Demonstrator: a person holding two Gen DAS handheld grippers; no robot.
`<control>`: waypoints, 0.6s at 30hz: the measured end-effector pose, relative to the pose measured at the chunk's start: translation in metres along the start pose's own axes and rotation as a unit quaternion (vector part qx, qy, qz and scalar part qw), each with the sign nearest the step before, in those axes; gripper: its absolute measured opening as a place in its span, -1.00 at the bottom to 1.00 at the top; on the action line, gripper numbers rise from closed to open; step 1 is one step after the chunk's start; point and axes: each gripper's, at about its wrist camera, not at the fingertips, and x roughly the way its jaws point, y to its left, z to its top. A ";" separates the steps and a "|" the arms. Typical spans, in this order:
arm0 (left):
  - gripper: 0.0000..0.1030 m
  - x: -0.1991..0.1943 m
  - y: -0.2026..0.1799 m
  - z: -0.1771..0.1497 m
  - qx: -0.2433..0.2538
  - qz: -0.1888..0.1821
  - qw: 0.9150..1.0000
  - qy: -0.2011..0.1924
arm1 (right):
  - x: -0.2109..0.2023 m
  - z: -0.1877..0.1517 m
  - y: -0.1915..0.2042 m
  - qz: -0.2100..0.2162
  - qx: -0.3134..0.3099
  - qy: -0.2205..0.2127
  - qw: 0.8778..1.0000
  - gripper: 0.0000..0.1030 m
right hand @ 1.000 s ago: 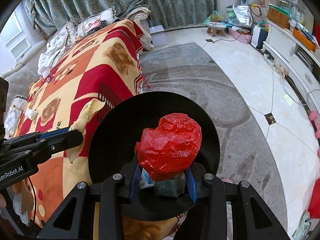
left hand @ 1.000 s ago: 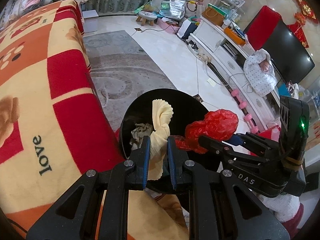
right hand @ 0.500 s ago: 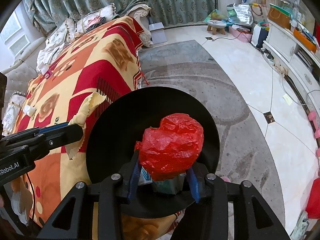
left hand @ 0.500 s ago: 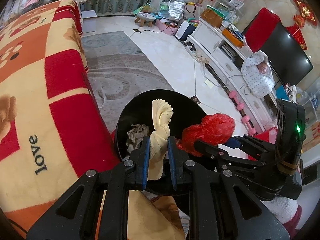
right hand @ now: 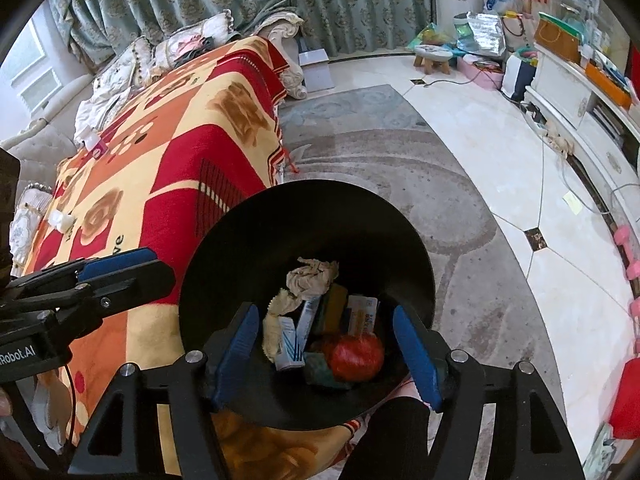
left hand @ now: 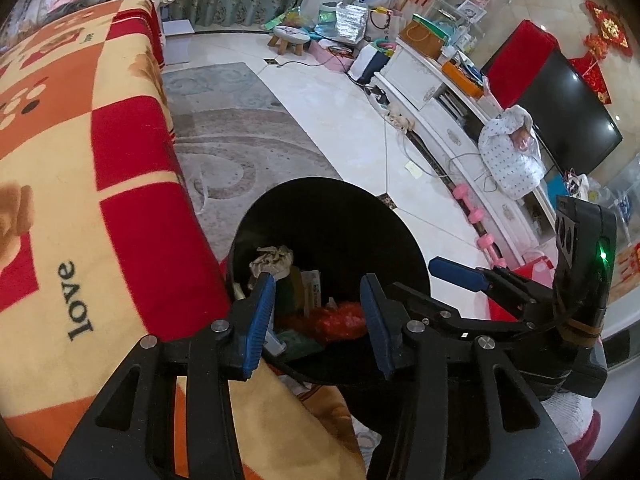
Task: Collect trash
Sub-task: 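Open both tools to drop the red bag and twisted paper into the bin, then move both open tools back to the trash on the blanket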
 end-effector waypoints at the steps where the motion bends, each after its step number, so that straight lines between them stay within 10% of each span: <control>1: -0.17 -0.001 0.002 0.000 -0.002 0.002 1.000 -0.002 | 0.000 0.000 0.001 0.001 0.000 -0.001 1.000 0.31; 18: -0.17 -0.043 0.043 -0.034 -0.026 0.078 0.996 -0.015 | -0.005 -0.005 0.038 0.028 -0.020 -0.011 0.999 0.31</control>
